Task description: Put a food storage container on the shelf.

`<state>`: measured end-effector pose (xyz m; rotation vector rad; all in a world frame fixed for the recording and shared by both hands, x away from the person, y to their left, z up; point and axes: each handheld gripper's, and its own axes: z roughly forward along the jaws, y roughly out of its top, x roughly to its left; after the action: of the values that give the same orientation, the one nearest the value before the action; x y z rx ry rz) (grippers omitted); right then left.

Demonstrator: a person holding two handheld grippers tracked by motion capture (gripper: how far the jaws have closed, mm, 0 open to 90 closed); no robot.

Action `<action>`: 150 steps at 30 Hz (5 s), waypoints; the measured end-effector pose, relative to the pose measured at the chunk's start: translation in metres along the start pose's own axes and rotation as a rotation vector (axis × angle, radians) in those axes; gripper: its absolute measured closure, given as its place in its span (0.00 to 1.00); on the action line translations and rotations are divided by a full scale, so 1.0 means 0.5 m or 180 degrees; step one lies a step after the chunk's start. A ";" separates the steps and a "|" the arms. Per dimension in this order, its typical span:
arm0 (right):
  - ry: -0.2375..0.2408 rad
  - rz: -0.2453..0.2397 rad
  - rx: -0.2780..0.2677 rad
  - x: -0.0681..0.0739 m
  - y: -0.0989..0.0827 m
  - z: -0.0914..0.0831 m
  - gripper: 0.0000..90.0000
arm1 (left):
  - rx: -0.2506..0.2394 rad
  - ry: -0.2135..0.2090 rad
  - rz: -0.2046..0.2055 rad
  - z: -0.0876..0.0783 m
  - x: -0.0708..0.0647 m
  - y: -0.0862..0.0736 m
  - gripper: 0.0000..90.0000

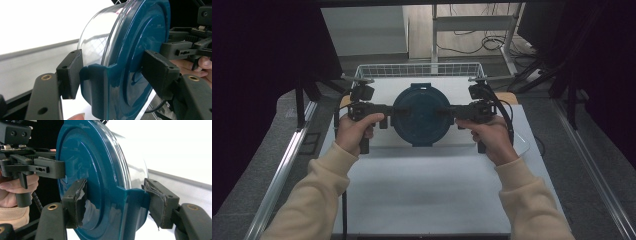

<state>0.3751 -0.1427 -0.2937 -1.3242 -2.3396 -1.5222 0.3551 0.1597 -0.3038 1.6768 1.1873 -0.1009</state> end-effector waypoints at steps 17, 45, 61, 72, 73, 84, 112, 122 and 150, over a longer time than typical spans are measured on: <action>-0.0005 -0.0039 0.0022 -0.010 0.074 0.006 0.41 | -0.0035 -0.0029 -0.0064 0.000 0.016 0.070 0.38; 0.0038 0.0112 0.0020 -0.066 0.163 0.036 0.43 | -0.0014 -0.0076 -0.0260 0.034 0.068 0.153 0.39; 0.0094 0.0487 0.0110 -0.143 0.175 0.095 0.42 | 0.0039 -0.0006 -0.0549 0.092 0.130 0.175 0.38; 0.0192 0.0957 0.0169 -0.198 0.177 0.127 0.39 | 0.0044 -0.0064 -0.0993 0.131 0.178 0.183 0.39; 0.0197 0.1000 0.0171 -0.200 0.178 0.130 0.39 | 0.0051 -0.0072 -0.1016 0.133 0.181 0.184 0.39; 0.0118 0.1040 0.0141 -0.203 0.175 0.133 0.34 | -0.0073 0.0020 -0.0890 0.136 0.176 0.180 0.37; -0.0436 -0.0326 0.0408 -0.105 0.025 -0.014 0.21 | -0.0062 0.0566 0.0476 -0.008 0.080 0.001 0.26; -0.0484 -0.0489 0.0500 -0.103 -0.062 -0.027 0.22 | 0.0179 0.0509 0.0557 -0.022 0.088 -0.099 0.26; -0.0759 -0.0377 0.0820 -0.163 -0.341 0.011 0.24 | 0.0418 0.0868 0.0459 0.013 0.152 -0.334 0.26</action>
<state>0.3138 -0.2142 -0.4574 -1.3899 -2.6907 -1.0881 0.2741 0.2003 -0.4631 1.9318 1.2772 0.1471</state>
